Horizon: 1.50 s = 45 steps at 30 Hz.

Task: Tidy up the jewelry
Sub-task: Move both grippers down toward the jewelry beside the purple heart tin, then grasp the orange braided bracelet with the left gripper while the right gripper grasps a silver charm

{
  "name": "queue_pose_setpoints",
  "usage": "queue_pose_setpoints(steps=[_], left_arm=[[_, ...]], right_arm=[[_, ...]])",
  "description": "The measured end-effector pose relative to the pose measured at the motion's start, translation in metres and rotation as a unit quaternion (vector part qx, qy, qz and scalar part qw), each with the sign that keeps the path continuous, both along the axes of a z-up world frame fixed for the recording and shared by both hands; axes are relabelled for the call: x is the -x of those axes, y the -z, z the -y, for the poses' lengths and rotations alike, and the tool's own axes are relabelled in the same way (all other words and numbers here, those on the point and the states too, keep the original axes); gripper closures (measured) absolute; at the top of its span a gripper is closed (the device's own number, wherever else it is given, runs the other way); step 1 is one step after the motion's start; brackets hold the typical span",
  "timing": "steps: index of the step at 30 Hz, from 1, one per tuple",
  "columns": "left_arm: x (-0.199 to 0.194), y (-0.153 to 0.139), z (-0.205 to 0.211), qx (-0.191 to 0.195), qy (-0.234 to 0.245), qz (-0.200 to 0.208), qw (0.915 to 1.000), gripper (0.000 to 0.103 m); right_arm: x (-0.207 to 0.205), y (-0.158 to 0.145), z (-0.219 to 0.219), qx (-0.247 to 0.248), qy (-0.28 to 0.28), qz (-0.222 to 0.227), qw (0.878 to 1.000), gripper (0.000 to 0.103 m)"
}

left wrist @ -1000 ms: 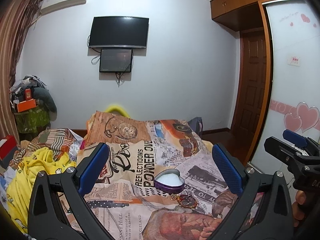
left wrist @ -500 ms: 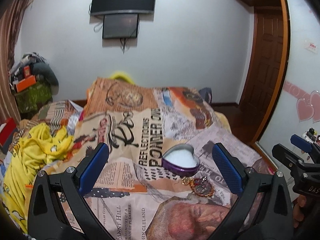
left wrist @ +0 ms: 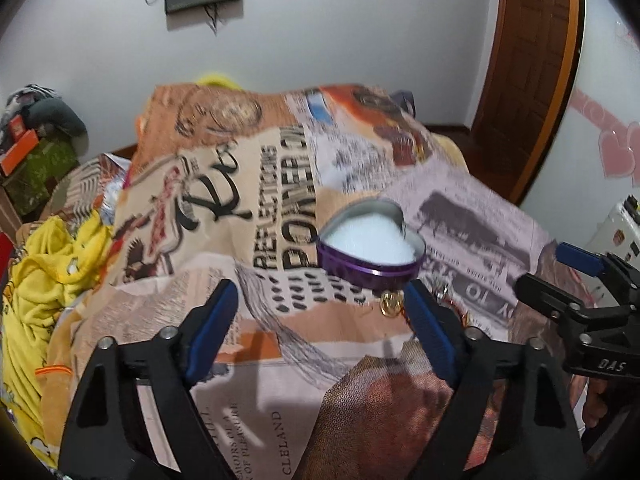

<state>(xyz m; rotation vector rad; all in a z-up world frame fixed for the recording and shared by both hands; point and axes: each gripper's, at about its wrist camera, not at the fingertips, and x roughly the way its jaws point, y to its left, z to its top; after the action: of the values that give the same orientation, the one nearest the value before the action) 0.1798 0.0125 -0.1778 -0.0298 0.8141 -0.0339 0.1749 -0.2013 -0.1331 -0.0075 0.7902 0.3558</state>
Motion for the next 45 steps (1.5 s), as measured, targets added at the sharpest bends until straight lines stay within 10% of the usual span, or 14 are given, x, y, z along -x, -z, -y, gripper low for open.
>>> queue_pose_setpoints(steps=[12, 33, 45], left_arm=[[-0.025, 0.027, 0.005, 0.031, 0.039, -0.052, 0.9974, 0.055], [-0.041, 0.053, 0.025, 0.06, 0.089, -0.097, 0.9894, 0.077], [-0.041, 0.053, 0.04, 0.055, 0.104, -0.103, 0.9877, 0.079]], right_arm=[[-0.027, 0.034, -0.029, -0.005, -0.083, -0.059, 0.995, 0.045], [-0.043, 0.052, -0.035, -0.008, -0.109, -0.086, 0.99, 0.09], [-0.041, 0.041, -0.021, -0.025, -0.093, -0.073, 0.993, 0.09]])
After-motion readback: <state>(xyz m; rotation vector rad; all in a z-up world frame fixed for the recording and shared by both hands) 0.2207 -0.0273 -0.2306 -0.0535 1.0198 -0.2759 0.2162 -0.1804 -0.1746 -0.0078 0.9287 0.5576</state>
